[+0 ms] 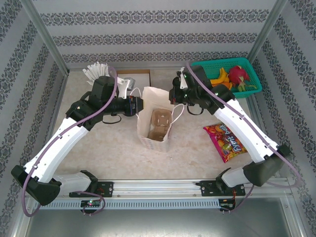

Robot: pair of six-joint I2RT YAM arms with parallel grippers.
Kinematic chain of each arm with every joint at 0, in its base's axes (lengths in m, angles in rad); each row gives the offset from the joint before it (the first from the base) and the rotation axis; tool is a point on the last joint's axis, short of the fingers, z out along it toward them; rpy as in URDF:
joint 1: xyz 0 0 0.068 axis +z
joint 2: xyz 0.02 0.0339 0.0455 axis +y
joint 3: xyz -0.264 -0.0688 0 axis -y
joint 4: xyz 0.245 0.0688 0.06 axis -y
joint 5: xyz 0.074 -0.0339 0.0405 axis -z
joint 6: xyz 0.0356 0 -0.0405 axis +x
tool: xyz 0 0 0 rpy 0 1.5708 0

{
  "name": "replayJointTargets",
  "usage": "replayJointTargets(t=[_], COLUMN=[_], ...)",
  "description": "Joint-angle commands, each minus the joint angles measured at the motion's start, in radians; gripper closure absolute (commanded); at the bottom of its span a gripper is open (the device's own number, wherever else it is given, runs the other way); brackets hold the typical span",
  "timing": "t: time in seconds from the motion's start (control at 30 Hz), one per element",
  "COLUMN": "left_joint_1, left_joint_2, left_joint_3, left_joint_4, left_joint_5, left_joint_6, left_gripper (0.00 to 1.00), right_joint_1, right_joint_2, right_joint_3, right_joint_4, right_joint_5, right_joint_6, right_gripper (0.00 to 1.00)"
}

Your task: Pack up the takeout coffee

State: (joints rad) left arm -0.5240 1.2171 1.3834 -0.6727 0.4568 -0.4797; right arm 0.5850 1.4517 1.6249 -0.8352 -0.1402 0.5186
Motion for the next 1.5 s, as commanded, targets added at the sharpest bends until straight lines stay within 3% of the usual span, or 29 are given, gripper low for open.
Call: replayJointTargets(t=[0.0, 0.1, 0.17, 0.23, 0.3, 0.37, 0.53, 0.73, 0.83, 0.9, 0.97, 1.07, 1.13, 1.2, 1.3, 1.4, 1.47], left_joint_1=[-0.010, -0.010, -0.010, -0.008, -0.006, 0.002, 0.021, 0.021, 0.022, 0.022, 0.022, 0.032, 0.054, 0.085, 0.152, 0.194, 0.224], left_joint_2=[-0.012, -0.024, -0.047, -0.085, -0.129, -0.176, -0.287, -0.276, -0.262, -0.265, -0.266, -0.258, -0.236, -0.203, -0.132, -0.052, 0.006], left_joint_3=[0.003, 0.013, 0.021, 0.011, 0.001, -0.003, -0.038, -0.002, 0.016, 0.015, 0.018, 0.019, 0.021, 0.028, 0.058, 0.096, 0.119], left_joint_4=[-0.009, -0.025, -0.046, -0.043, -0.032, -0.036, -0.073, -0.081, -0.101, -0.098, -0.073, -0.038, -0.037, -0.024, -0.016, -0.017, -0.022], left_joint_5=[0.145, 0.159, 0.157, 0.207, 0.242, 0.195, 0.114, -0.222, -0.264, -0.297, -0.416, -0.625, -0.631, -0.647, -0.602, -0.547, -0.545], left_joint_6=[-0.001, 0.021, 0.058, 0.111, 0.165, 0.197, 0.377, 0.415, 0.474, 0.493, 0.470, 0.408, 0.416, 0.397, 0.336, 0.260, 0.197], left_gripper=[0.68, 0.59, 0.44, 0.20, 0.11, 0.01, 0.00, 0.00, 0.00, 0.00, 0.00, 0.00, 0.01, 0.00, 0.01, 0.00, 0.00], right_joint_1=[-0.023, -0.055, -0.074, -0.087, -0.091, -0.094, -0.093, -0.093, -0.088, -0.085, -0.081, -0.080, -0.077, -0.071, -0.046, 0.004, 0.027], right_joint_2=[0.062, 0.120, 0.150, 0.182, 0.214, 0.247, 0.365, 0.501, 0.535, 0.527, 0.494, 0.403, 0.305, 0.204, 0.073, -0.053, -0.144], right_joint_3=[0.091, 0.154, 0.196, 0.240, 0.282, 0.323, 0.457, 0.632, 0.723, 0.757, 0.752, 0.674, 0.556, 0.425, 0.282, 0.135, 0.006], right_joint_4=[-0.074, -0.124, -0.163, -0.204, -0.246, -0.282, -0.361, -0.405, -0.436, -0.450, -0.447, -0.393, -0.298, -0.186, -0.102, -0.072, -0.029], right_joint_5=[-0.121, -0.228, -0.284, -0.330, -0.348, -0.389, -0.439, -0.433, -0.389, -0.349, -0.292, -0.153, -0.058, -0.004, 0.064, 0.239, 0.286], right_joint_6=[-0.211, -0.309, -0.364, -0.419, -0.473, -0.523, -0.623, -0.645, -0.631, -0.622, -0.606, -0.529, -0.459, -0.391, -0.313, -0.237, -0.188], right_gripper=[0.99, 0.99, 0.99, 0.98, 0.98, 0.98, 0.94, 0.91, 0.64, 0.52, 0.42, 0.28, 0.20, 0.02, 0.02, 0.02, 0.02])
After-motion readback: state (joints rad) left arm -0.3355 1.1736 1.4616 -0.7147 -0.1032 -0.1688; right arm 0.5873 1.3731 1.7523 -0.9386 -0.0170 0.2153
